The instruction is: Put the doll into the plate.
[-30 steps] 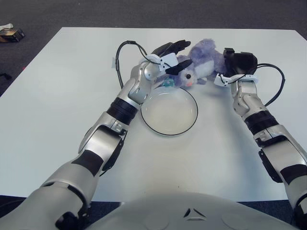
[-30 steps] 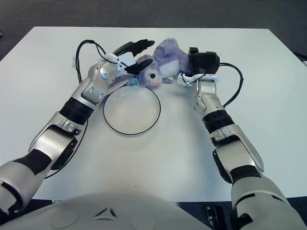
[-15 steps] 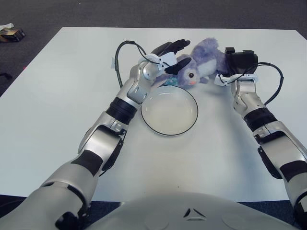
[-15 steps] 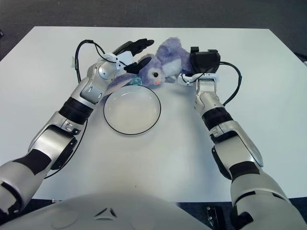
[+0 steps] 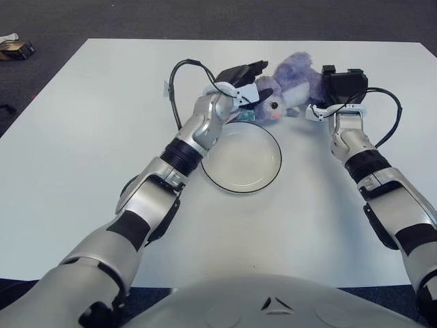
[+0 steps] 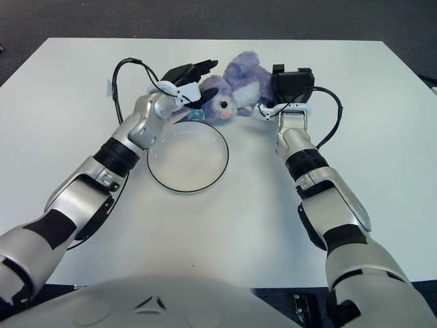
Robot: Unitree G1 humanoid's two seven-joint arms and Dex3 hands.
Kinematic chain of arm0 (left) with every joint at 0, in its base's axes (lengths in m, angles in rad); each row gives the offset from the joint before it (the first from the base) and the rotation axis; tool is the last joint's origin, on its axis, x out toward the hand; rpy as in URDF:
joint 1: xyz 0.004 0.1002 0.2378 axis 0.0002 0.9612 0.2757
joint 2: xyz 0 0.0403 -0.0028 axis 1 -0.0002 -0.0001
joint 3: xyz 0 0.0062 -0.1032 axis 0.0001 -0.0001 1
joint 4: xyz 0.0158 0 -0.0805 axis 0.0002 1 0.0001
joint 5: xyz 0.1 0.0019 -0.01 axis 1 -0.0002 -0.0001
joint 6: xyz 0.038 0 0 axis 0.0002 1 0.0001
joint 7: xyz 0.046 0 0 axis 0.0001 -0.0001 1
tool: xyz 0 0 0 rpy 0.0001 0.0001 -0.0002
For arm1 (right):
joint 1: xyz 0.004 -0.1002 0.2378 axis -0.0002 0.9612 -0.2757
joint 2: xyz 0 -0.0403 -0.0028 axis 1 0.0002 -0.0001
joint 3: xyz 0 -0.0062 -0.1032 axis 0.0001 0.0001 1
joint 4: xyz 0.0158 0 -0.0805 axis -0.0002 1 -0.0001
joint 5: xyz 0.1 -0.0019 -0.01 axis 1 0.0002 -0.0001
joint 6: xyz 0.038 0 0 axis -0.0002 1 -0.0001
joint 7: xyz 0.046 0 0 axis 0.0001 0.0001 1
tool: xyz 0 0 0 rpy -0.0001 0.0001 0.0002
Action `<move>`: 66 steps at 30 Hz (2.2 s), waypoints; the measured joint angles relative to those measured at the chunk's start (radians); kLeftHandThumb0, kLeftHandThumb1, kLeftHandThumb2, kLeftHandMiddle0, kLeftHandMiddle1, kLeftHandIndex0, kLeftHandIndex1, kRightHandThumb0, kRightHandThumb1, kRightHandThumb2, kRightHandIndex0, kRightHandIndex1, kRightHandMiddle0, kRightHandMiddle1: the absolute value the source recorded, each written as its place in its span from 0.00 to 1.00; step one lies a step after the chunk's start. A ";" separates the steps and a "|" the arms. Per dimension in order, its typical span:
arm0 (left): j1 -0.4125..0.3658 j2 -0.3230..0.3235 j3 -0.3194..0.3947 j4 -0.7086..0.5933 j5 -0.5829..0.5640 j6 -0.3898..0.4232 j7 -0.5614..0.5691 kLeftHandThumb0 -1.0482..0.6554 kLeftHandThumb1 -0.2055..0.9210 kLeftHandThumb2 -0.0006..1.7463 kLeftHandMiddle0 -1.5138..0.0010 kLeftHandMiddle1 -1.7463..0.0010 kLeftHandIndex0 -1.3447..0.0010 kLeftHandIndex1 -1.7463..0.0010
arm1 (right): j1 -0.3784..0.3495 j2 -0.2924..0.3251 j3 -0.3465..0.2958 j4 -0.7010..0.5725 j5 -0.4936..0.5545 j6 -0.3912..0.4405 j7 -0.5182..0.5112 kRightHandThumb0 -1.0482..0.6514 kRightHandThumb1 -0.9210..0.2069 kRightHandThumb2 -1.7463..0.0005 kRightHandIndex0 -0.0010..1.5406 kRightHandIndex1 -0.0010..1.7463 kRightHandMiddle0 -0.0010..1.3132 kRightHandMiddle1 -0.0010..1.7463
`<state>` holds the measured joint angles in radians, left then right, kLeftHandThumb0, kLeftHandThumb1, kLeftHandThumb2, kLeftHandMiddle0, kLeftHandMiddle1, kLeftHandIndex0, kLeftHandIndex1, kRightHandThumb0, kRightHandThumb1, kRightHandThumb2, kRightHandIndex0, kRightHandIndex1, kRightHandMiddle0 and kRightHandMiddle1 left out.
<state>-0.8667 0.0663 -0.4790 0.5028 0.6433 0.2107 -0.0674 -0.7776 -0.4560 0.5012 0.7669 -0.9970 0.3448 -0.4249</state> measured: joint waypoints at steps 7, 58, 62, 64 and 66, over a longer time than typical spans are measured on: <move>-0.009 -0.006 0.000 0.024 0.000 -0.005 0.005 0.01 1.00 0.44 0.77 1.00 0.80 1.00 | 0.000 0.000 0.000 0.000 -0.002 0.012 -0.017 0.60 0.04 0.91 0.52 1.00 0.52 1.00; -0.080 -0.092 0.031 0.329 -0.090 -0.145 0.044 0.00 1.00 0.14 0.86 1.00 0.94 1.00 | 0.000 0.008 0.000 -0.025 -0.004 0.055 -0.111 0.61 0.01 0.94 0.51 1.00 0.51 1.00; -0.093 -0.109 0.028 0.379 -0.086 -0.151 0.073 0.01 1.00 0.12 0.86 1.00 0.94 1.00 | 0.000 0.008 0.000 -0.025 -0.005 0.055 -0.121 0.61 0.00 0.94 0.51 1.00 0.51 1.00; -0.102 -0.116 0.026 0.401 -0.084 -0.152 0.085 0.02 1.00 0.10 0.85 1.00 0.93 1.00 | 0.000 0.008 0.000 -0.025 -0.005 0.056 -0.124 0.61 0.00 0.94 0.51 1.00 0.51 1.00; -0.113 -0.123 0.024 0.424 -0.082 -0.153 0.101 0.06 0.99 0.05 0.83 0.99 0.91 0.99 | 0.000 0.008 0.000 -0.025 -0.005 0.056 -0.130 0.61 0.00 0.94 0.51 1.00 0.51 1.00</move>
<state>-0.9794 -0.0567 -0.4546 0.9270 0.5609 0.0575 0.0339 -0.7774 -0.4478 0.5011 0.7417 -1.0019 0.4006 -0.5551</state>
